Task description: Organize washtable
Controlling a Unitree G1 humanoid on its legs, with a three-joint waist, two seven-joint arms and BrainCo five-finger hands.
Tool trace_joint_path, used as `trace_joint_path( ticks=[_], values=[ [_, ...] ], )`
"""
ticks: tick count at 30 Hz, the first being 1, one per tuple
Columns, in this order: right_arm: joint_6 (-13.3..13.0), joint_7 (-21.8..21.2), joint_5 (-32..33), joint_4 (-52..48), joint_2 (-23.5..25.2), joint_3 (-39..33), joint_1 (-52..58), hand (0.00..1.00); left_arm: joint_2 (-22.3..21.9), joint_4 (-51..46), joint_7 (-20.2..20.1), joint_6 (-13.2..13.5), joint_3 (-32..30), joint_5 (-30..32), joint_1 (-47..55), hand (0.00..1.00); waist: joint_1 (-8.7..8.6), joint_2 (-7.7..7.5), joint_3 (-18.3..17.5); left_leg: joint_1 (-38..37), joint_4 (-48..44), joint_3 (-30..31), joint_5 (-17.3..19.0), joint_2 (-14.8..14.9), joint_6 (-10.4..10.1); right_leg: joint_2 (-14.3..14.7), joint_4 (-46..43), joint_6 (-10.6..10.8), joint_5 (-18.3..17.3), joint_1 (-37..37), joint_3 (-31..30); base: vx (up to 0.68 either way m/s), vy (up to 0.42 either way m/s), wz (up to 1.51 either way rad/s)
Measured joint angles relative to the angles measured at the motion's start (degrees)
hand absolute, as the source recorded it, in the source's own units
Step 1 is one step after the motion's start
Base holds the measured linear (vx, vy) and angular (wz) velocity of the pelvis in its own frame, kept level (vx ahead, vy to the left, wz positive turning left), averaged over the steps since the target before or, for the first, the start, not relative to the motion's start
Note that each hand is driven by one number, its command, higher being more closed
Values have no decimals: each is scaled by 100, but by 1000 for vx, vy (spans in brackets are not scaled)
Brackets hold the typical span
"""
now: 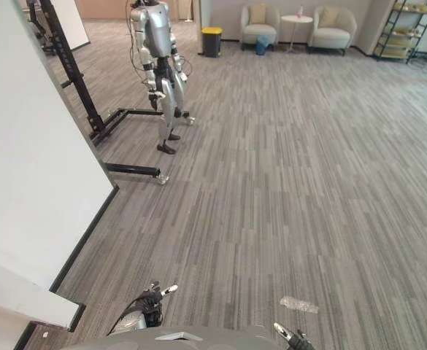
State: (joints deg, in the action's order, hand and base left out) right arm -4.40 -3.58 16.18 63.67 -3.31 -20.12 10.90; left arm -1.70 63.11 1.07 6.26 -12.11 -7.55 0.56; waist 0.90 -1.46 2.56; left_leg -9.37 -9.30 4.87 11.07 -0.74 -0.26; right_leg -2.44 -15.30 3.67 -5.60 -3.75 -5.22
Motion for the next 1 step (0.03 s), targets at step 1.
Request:
trace_joint_path(
  ticks=[1],
  values=[
    [2,1,-6,2,-11,-27,2,0,-12,16,-39,-1,-53,-2,0,0,-7,34,-8,2,18,45,-2,25,-4,22,27,-7,4,10,39,98,-80,2]
  ],
)
